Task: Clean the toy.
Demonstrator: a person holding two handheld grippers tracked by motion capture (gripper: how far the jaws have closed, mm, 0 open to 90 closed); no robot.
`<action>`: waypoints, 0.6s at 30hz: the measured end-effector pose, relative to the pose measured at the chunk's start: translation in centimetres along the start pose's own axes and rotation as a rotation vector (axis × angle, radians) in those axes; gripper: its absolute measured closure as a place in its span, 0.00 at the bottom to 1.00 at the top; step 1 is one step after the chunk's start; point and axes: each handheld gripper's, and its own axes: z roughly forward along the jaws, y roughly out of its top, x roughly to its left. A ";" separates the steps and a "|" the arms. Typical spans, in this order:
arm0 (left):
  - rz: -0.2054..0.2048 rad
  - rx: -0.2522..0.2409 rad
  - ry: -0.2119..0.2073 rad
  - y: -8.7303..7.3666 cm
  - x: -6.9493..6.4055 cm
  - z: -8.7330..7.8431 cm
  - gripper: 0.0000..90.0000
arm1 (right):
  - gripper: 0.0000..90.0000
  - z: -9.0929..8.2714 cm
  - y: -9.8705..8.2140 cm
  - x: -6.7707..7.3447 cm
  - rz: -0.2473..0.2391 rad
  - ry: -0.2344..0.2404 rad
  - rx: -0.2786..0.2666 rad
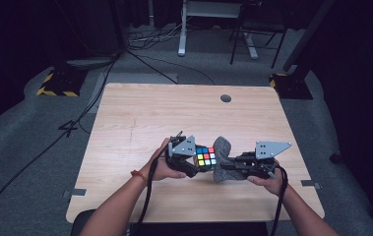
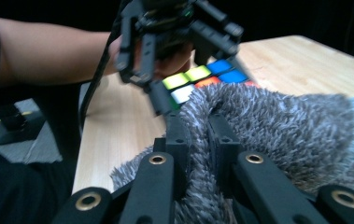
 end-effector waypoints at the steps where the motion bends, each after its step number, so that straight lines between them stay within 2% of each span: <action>1: 0.001 -0.011 -0.011 0.1 -0.1 -0.1 0.37 | 0.91 -0.1 0.1 0.0 -0.002 -0.014 -0.010; 3: 0.003 -0.021 -0.036 0.3 -0.5 -0.1 0.37 | 0.91 -0.3 0.2 0.0 0.006 -0.056 -0.024; 5: 0.029 -0.028 -0.035 0.7 -1.0 -0.1 0.37 | 0.91 -0.2 0.1 -0.3 0.011 -0.093 -0.007; 8: 0.040 -0.051 -0.004 1.3 -1.4 -0.3 0.37 | 0.91 0.2 -0.5 -0.7 0.026 -0.080 0.039; 11: 0.025 -0.068 0.037 1.4 -1.2 -1.1 0.37 | 0.91 1.1 -1.3 -0.7 -0.008 -0.022 0.101; 14: 0.011 -0.060 0.078 1.0 -0.7 -1.7 0.37 | 0.91 1.8 -1.5 -0.5 -0.015 0.034 0.112; 15: 0.006 -0.054 0.106 0.8 -0.5 -1.9 0.37 | 0.91 1.9 -1.4 -0.3 -0.023 0.047 0.110; 17: -0.016 -0.033 0.161 0.4 0.0 -2.2 0.37 | 0.91 1.8 -1.2 0.0 -0.038 0.102 0.086; 18: -0.029 -0.027 0.176 0.2 0.3 -2.4 0.37 | 0.91 1.7 -1.0 0.2 -0.051 0.111 0.082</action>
